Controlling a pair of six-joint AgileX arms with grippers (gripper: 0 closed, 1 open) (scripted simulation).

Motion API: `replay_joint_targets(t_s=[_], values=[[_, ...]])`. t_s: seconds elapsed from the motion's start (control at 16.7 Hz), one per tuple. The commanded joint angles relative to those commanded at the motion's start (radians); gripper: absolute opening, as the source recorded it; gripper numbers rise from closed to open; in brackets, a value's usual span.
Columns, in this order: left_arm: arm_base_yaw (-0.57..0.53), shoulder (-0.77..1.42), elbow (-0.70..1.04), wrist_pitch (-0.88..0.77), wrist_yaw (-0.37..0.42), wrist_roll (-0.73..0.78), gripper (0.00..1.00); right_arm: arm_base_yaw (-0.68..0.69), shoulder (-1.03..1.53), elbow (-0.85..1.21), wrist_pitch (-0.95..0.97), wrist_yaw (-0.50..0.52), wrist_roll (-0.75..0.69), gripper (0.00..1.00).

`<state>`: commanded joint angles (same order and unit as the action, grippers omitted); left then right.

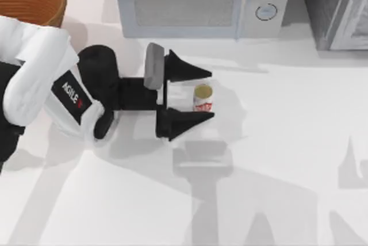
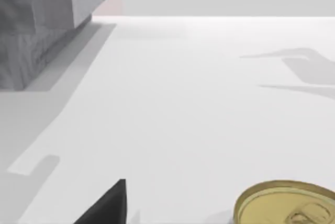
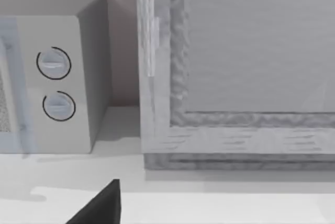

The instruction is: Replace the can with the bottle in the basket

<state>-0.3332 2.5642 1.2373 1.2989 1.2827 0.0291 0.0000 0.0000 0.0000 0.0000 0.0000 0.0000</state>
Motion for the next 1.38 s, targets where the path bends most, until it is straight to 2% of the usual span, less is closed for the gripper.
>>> replay_joint_targets(t_s=[0.24,0.54,0.96,1.2,1.38], values=[[0.049,-0.101,-0.051,-0.088,-0.076,-0.010,1.00,0.000,0.000,0.000,0.000,0.000,0.000,1.00],[0.158,-0.462,-0.199,-0.326,-0.282,-0.019,1.00,0.000,0.000,0.000,0.000,0.000,0.000,1.00],[0.292,-1.345,-0.550,-0.750,-0.678,-0.025,1.00,0.000,0.000,0.000,0.000,0.000,0.000,1.00],[0.334,-1.871,-0.795,-0.980,-0.914,-0.028,1.00,0.000,0.000,0.000,0.000,0.000,0.000,1.00],[0.346,-2.184,-0.973,-1.123,-1.070,-0.030,1.00,0.000,0.000,0.000,0.000,0.000,0.000,1.00]])
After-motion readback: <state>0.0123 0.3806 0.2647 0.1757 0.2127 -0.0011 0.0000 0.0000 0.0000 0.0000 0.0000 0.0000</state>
